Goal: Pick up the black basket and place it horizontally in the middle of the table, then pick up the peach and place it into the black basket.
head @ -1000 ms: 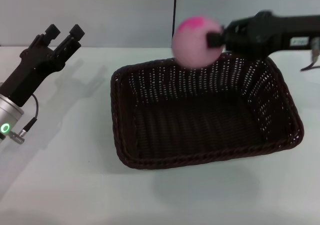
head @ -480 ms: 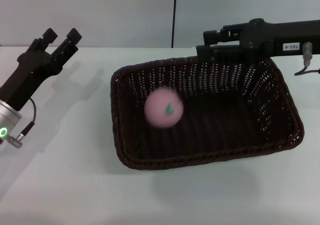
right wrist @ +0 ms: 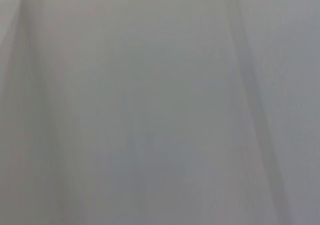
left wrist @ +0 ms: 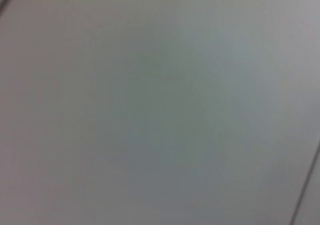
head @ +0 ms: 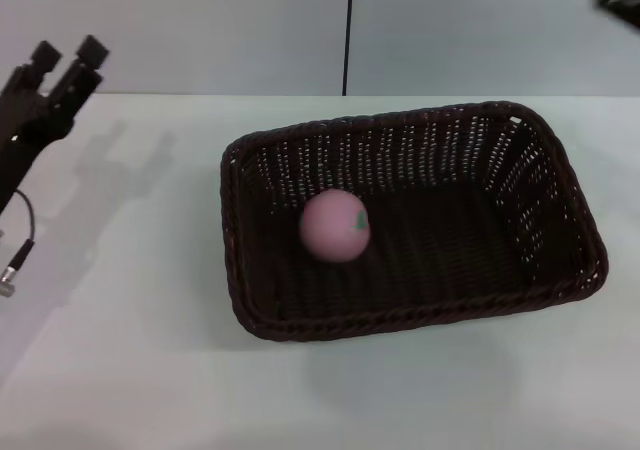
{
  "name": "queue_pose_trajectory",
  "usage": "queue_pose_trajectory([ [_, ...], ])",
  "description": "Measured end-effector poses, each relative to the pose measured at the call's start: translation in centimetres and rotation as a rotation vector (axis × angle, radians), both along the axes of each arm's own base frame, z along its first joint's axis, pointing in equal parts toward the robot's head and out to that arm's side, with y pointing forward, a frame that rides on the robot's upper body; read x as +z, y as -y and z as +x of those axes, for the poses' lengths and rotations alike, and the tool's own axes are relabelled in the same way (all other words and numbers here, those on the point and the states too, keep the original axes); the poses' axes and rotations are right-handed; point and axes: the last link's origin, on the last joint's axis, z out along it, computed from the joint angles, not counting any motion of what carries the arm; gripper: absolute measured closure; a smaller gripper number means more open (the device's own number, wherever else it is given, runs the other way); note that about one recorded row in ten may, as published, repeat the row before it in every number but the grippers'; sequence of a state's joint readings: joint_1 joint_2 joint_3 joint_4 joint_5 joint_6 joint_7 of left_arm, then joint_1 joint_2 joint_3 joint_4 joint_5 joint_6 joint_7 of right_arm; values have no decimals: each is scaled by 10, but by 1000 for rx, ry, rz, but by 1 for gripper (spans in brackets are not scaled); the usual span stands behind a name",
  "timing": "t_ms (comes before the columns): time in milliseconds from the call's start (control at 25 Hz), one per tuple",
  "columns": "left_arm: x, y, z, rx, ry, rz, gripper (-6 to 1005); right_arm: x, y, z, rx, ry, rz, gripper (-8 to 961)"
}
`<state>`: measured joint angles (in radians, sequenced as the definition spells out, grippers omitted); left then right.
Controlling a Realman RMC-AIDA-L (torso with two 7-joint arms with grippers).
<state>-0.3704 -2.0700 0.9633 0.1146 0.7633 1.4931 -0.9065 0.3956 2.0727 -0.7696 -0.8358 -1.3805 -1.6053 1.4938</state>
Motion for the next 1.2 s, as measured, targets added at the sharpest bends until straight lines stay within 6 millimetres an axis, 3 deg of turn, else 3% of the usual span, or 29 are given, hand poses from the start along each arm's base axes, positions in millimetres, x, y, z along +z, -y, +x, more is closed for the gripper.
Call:
queue_pose_trajectory([
  [120, 6, 3, -4, 14, 13, 31, 160, 10, 12, 34, -95, -129, 195, 441],
  [160, 9, 5, -6, 22, 19, 53, 160, 18, 20, 57, -178, -210, 337, 441],
  [440, 19, 8, -10, 38, 37, 112, 160, 31, 47, 99, -356, -360, 679, 442],
  [640, 24, 8, -13, 56, 53, 149, 160, 31, 51, 111, -434, -401, 731, 442],
  [1200, 25, 14, -16, 66, 61, 159, 161, 29, 48, 116, -481, -407, 733, 441],
])
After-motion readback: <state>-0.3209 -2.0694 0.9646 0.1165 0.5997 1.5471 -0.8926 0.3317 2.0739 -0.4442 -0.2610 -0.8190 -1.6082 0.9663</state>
